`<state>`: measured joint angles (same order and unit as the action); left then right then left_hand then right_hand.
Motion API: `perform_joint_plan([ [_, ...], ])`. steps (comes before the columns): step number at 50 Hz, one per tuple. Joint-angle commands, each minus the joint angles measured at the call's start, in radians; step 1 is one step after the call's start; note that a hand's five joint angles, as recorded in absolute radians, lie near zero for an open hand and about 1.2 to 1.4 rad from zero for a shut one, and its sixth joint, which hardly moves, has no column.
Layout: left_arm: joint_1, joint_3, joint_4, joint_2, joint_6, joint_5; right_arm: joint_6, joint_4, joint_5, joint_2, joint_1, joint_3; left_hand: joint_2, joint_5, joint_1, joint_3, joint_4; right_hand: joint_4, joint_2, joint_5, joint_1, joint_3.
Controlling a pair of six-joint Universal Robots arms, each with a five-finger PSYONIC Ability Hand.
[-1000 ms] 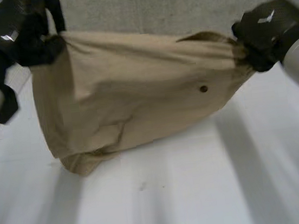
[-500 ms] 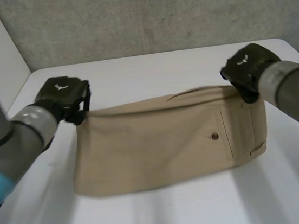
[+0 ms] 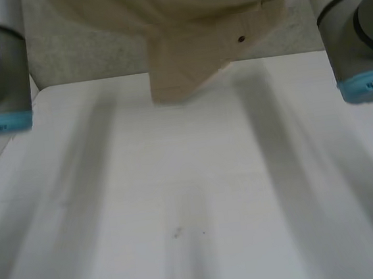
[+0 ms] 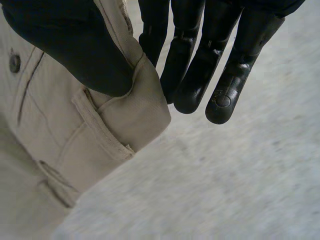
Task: Fold the shorts.
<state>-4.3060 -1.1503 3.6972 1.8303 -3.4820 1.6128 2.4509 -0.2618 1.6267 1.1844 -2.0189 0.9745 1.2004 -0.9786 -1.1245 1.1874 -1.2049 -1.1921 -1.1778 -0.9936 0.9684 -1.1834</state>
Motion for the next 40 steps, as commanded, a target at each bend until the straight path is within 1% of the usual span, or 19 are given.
perform_joint_plan([
  [1, 0.0, -0.38, -0.026, -0.156, 0.027, -0.007, 0.037, 0.058, -0.014, 0.009, 0.011, 0.156, 0.196, -0.243, -0.272, 0.209, -0.191, -0.204, -0.218, -0.228, 0.428, -0.213],
  [3, 0.0, -0.454, -0.029, -0.178, 0.038, -0.008, 0.037, 0.058, -0.019, 0.009, 0.011, 0.179, 0.196, -0.243, -0.272, 0.209, -0.191, -0.204, -0.218, -0.228, 0.428, -0.213],
  [6, 0.003, -0.606, -0.048, -0.218, 0.052, -0.008, 0.039, 0.056, -0.034, 0.009, 0.009, 0.271, 0.196, -0.243, -0.272, 0.209, -0.191, -0.204, -0.218, -0.228, 0.428, -0.213],
  [7, 0.003, -0.606, -0.048, -0.218, 0.052, -0.008, 0.039, 0.056, -0.034, 0.009, 0.009, 0.271, 0.196, -0.243, -0.272, 0.209, -0.191, -0.204, -0.218, -0.228, 0.428, -0.213],
  [8, 0.005, -0.643, -0.059, -0.229, 0.052, -0.008, 0.037, 0.061, -0.042, 0.009, 0.006, 0.356, 0.196, -0.243, -0.272, 0.209, -0.191, -0.204, -0.218, -0.228, 0.428, -0.213],
  [9, 0.009, -0.746, -0.107, -0.258, 0.052, -0.008, 0.037, 0.064, -0.044, 0.009, 0.006, 0.378, 0.196, -0.243, -0.272, 0.209, -0.191, -0.204, -0.218, -0.228, 0.428, -0.213],
  [12, 0.034, -0.834, -0.17, -0.272, 0.05, -0.008, 0.034, 0.116, -0.044, 0.009, 0.008, 0.452, 0.196, -0.243, -0.272, 0.209, -0.191, -0.204, -0.218, -0.228, 0.428, -0.213],
  [14, 0.067, -0.894, -0.242, -0.272, 0.055, -0.008, 0.037, 0.16, -0.044, 0.011, 0.009, 0.481, 0.196, -0.243, -0.272, 0.209, -0.191, -0.204, -0.218, -0.228, 0.428, -0.213],
  [15, 0.068, -0.894, -0.243, -0.272, 0.055, -0.008, 0.037, 0.185, -0.044, 0.011, 0.008, 0.498, 0.196, -0.243, -0.272, 0.209, -0.191, -0.204, -0.218, -0.228, 0.428, -0.213],
  [16, 0.084, -0.935, -0.306, -0.269, 0.055, -0.008, 0.039, 0.237, -0.044, 0.011, 0.009, 0.524, 0.196, -0.243, -0.272, 0.209, -0.191, -0.204, -0.218, -0.228, 0.428, -0.213],
  [20, 0.088, -0.962, -0.381, -0.27, 0.055, -0.011, 0.037, 0.353, -0.041, 0.015, 0.011, 0.585, 0.196, -0.243, -0.272, 0.209, -0.191, -0.204, -0.218, -0.228, 0.428, -0.213],
  [23, 0.084, -0.962, -0.428, -0.284, 0.054, -0.01, 0.036, 0.392, -0.039, 0.027, 0.011, 0.618, 0.196, -0.243, -0.272, 0.209, -0.191, -0.204, -0.218, -0.228, 0.428, -0.213],
  [32, 0.084, -0.93, -0.601, -0.402, 0.04, -0.013, -0.018, 0.496, -0.039, 0.167, 0.014, 0.704, 0.196, -0.243, -0.272, 0.209, -0.191, -0.204, -0.218, -0.228, 0.428, -0.213],
  [33, 0.084, -0.93, -0.602, -0.402, 0.04, -0.013, -0.041, 0.53, -0.044, 0.196, 0.015, 0.714, 0.196, -0.243, -0.272, 0.209, -0.191, -0.204, -0.218, -0.228, 0.428, -0.213],
  [34, 0.087, -0.918, -0.65, -0.431, 0.038, -0.014, -0.052, 0.552, -0.047, 0.211, 0.017, 0.72, 0.196, -0.243, -0.272, 0.209, -0.191, -0.204, -0.218, -0.228, 0.428, -0.213],
  [35, 0.088, -0.917, -0.651, -0.431, 0.038, -0.014, -0.075, 0.594, -0.056, 0.243, 0.022, 0.737, 0.196, -0.243, -0.272, 0.209, -0.191, -0.204, -0.218, -0.228, 0.428, -0.213],
  [36, 0.095, -0.884, -0.771, -0.488, 0.032, -0.03, -0.09, 0.621, -0.06, 0.262, 0.022, 0.747, 0.196, -0.243, -0.272, 0.209, -0.191, -0.204, -0.218, -0.228, 0.428, -0.213],
  [38, 0.103, -0.861, -0.847, -0.517, 0.029, -0.051, -0.121, 0.677, -0.068, 0.3, 0.02, 0.768, 0.196, -0.243, -0.272, 0.209, -0.191, -0.204, -0.218, -0.228, 0.428, -0.213],
  [40, 0.114, -0.836, -0.931, -0.546, 0.027, -0.082, -0.168, 0.774, -0.083, 0.366, 0.025, 0.8, 0.196, -0.243, -0.272, 0.209, -0.191, -0.204, -0.218, -0.228, 0.428, -0.213],
])
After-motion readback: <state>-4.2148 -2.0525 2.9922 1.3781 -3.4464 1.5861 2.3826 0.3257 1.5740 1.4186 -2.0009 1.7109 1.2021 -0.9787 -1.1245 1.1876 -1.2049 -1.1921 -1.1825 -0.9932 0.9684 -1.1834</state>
